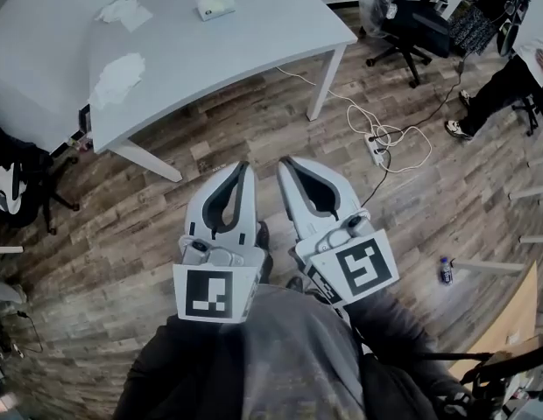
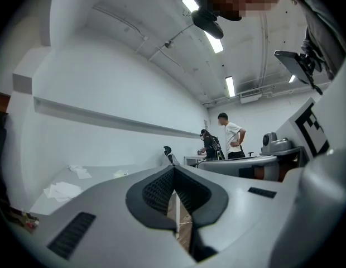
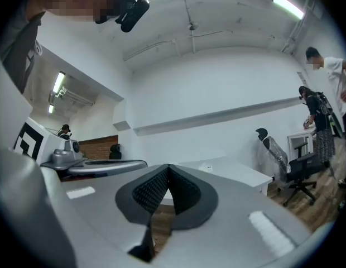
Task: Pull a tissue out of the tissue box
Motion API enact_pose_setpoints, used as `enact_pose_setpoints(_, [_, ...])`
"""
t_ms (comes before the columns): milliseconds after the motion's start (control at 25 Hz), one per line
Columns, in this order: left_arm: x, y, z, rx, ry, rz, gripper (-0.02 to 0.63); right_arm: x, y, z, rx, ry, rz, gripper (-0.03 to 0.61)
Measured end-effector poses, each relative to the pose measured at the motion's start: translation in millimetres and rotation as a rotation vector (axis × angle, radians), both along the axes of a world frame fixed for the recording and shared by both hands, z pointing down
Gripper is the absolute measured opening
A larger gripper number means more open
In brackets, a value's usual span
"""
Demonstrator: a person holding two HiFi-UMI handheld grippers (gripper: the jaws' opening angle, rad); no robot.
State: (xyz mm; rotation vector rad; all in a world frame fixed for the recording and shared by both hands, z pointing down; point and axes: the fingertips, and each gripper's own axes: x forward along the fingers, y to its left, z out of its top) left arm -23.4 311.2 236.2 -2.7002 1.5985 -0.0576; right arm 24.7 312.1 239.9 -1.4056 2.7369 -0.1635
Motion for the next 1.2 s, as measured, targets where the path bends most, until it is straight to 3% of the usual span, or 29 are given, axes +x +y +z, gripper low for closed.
enact_pose_setpoints(240, [-30,-90,1,-0.013,0.015,0.007,-0.002,-30,-91,-2,-0.002,0.033,0.007,0.002])
enact_pose_setpoints(520, [-46,-158,-4,-0.021,0.033,0.026,-0.002,-50,-163,-16,0.01,0.058,0.016,0.003])
enact_pose_setpoints(960, [-25,-272,8,-0.034,0.006,0.021,-0.002,-25,-280,-8,0.02,0.056,0.027,0.003])
enact_pose_setpoints(1200, [-4,-362,16,-0.069,-0.006,-0.034,-0.002,-9,-369,9,-0.016,0.059,-0.044,0.002])
